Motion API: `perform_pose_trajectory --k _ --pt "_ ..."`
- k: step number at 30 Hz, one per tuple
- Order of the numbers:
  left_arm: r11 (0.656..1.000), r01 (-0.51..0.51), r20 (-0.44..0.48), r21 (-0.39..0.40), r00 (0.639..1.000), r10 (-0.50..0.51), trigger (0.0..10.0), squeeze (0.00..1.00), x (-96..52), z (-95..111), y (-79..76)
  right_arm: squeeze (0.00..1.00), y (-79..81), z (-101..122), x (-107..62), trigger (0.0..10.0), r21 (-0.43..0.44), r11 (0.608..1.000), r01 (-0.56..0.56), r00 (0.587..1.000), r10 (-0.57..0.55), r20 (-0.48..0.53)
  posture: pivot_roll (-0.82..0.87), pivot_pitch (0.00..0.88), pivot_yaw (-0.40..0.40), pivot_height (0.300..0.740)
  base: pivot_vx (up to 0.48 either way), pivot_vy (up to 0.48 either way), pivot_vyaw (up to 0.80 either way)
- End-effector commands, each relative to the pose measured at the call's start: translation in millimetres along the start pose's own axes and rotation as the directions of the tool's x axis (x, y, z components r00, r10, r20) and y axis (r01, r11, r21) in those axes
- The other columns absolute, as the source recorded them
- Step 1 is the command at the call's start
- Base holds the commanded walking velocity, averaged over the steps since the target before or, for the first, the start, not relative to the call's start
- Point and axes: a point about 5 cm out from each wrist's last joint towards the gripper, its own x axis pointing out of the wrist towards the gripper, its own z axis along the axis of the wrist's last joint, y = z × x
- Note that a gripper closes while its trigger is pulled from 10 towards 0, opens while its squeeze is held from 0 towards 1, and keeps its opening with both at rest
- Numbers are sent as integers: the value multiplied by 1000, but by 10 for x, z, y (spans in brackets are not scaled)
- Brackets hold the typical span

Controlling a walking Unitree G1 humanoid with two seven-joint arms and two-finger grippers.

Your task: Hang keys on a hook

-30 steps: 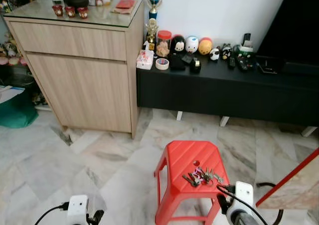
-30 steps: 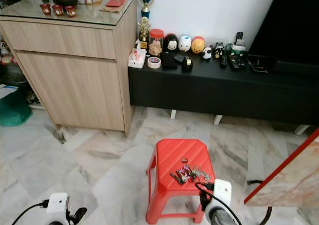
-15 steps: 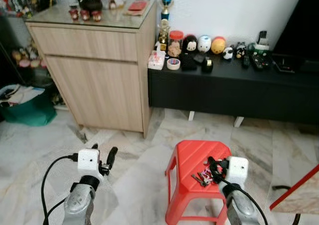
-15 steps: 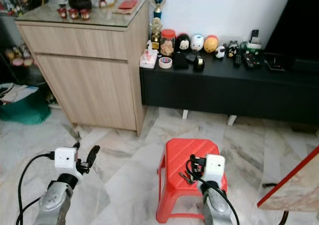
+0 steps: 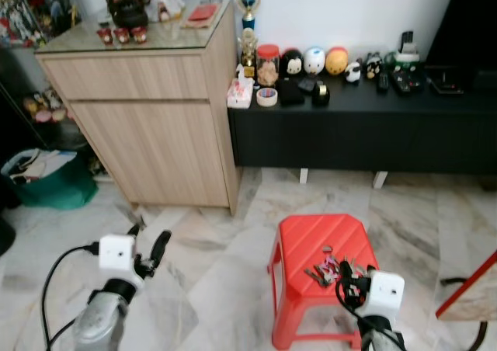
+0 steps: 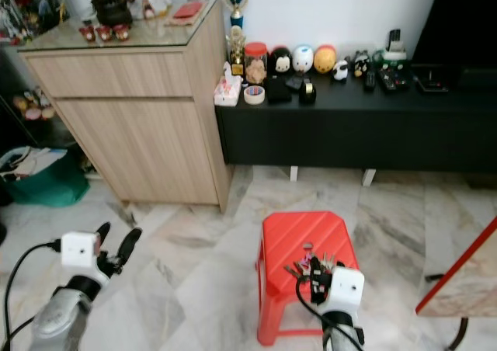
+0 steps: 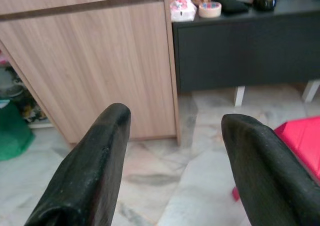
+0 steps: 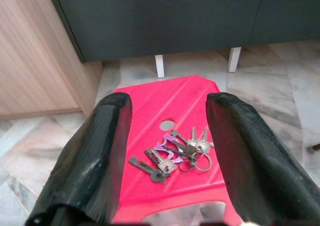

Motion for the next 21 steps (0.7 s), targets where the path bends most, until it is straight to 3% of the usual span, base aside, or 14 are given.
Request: perform_pose_trajectory --k 1,12,21 --pt "999 32 -11 22 999 -32 10000 0 -2 21 23 0 37 37 -3 10000 -14 1000 -17 999 17 27 30 0 131 740 0 0 0" --pt "1000 -1 -11 -11 1000 1 10000 0 -68 -12 -58 0 -23 155 66 10000 -34 999 -26 998 28 53 46 0 82 740 0 0 0" --pt "999 -30 -38 -31 999 29 10000 0 -250 -111 -89 0 -94 84 -39 10000 -43 999 -5 999 6 32 72 0 27 740 0 0 0"
